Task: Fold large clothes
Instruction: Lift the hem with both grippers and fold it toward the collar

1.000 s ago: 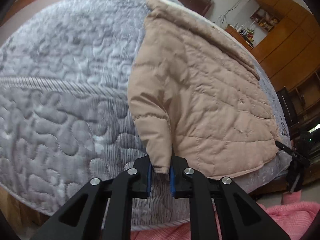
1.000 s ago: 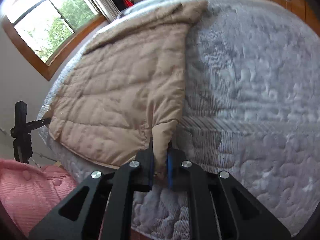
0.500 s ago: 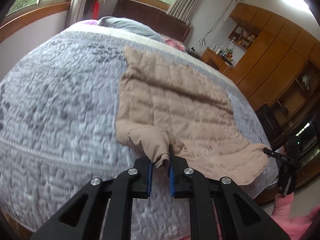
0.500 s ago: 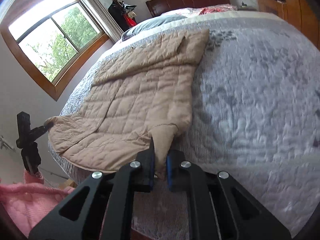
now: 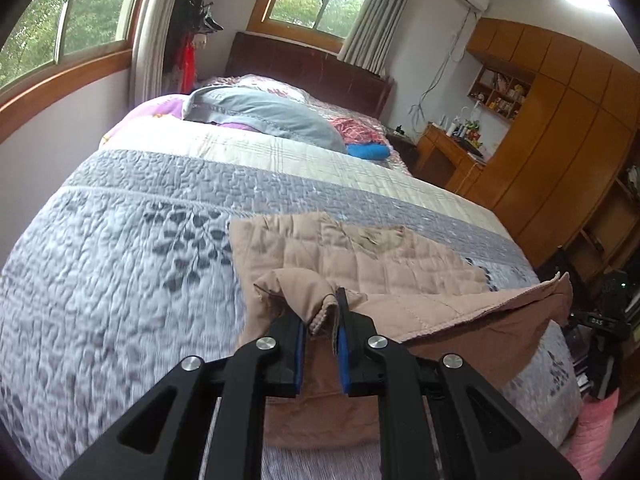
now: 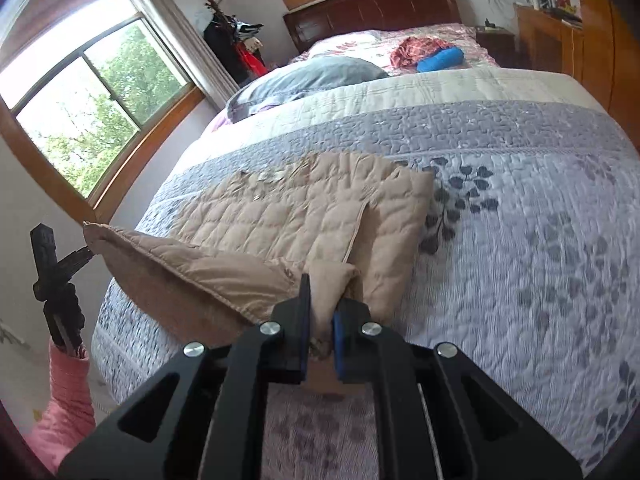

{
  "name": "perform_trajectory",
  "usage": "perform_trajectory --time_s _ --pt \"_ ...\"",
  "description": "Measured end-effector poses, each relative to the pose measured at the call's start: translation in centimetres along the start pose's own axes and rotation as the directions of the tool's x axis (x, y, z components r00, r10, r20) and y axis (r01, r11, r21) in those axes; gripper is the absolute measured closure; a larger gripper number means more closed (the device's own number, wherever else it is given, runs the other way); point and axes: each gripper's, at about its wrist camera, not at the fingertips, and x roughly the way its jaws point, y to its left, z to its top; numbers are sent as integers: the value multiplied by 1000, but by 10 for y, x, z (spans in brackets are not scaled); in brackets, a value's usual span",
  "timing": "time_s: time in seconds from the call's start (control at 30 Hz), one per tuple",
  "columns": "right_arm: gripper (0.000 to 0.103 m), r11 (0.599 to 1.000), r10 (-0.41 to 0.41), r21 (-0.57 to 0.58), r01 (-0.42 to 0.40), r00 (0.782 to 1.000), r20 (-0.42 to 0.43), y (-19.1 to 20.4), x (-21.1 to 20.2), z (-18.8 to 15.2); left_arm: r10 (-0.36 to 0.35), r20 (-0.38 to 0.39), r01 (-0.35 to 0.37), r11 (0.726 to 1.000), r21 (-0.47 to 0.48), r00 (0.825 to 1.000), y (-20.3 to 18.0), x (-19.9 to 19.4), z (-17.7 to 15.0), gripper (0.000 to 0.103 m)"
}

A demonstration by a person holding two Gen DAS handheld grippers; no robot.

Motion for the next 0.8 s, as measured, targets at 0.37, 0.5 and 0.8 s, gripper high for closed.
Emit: perform_trajectory --time_s 0.37,0.5,0.8 --pt "95 991 -34 121 51 989 -142 -51 107 73 58 -160 -76 991 -111 985 38 147 48 90" --pt "95 988 -37 143 62 985 -169 -63 136 82 70 -200 -96 988 -122 977 49 181 50 90" --pt "90 981 -32 183 71 978 -207 -80 171 88 69 -256 -106 986 -132 964 60 215 53 86"
